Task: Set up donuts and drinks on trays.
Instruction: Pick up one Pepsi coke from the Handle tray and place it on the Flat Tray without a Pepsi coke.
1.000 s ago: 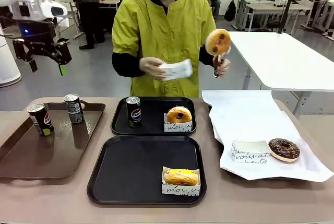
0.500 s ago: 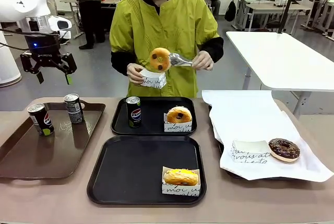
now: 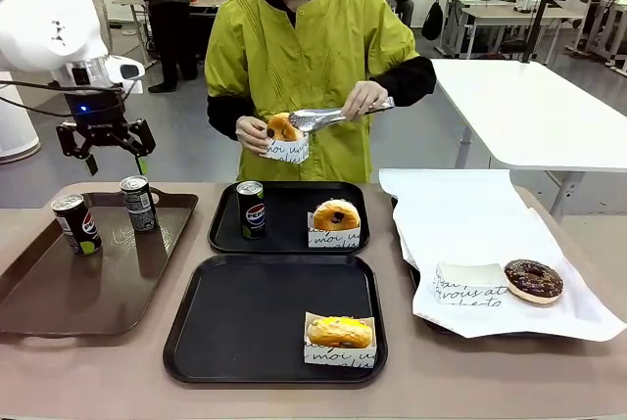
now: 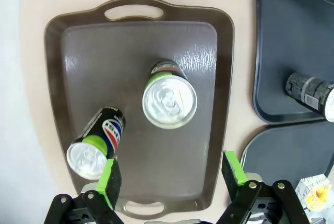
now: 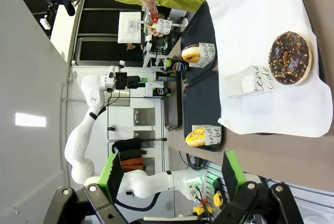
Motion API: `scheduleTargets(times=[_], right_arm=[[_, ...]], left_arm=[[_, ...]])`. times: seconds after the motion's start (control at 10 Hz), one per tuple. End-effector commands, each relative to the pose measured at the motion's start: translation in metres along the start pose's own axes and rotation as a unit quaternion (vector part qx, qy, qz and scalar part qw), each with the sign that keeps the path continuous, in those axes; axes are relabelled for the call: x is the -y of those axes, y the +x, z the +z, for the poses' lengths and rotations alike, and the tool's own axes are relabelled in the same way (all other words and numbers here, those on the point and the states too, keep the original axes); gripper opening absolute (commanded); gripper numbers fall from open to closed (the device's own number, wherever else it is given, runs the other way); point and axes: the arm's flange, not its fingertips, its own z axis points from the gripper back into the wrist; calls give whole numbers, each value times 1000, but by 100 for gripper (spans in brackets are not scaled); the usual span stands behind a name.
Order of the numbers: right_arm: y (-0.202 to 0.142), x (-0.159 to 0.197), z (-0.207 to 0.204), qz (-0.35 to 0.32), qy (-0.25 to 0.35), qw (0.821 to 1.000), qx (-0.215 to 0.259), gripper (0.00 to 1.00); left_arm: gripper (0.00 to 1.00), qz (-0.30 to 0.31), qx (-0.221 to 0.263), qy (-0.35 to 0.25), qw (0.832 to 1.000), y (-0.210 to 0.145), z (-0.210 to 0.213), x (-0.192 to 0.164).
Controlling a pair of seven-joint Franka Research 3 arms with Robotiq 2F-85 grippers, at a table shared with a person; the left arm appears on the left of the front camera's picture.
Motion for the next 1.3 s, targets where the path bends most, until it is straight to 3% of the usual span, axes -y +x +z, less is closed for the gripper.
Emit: scheduleTargets(times=[0.0, 1.2], right_arm=[[0, -1, 0, 2, 3, 1000, 0, 100], [0, -1, 0, 2, 3, 1000, 0, 100]], left_arm=[[100, 20, 16, 9, 1000, 14, -14, 2], [100, -28, 21, 4, 999, 34, -50, 10]])
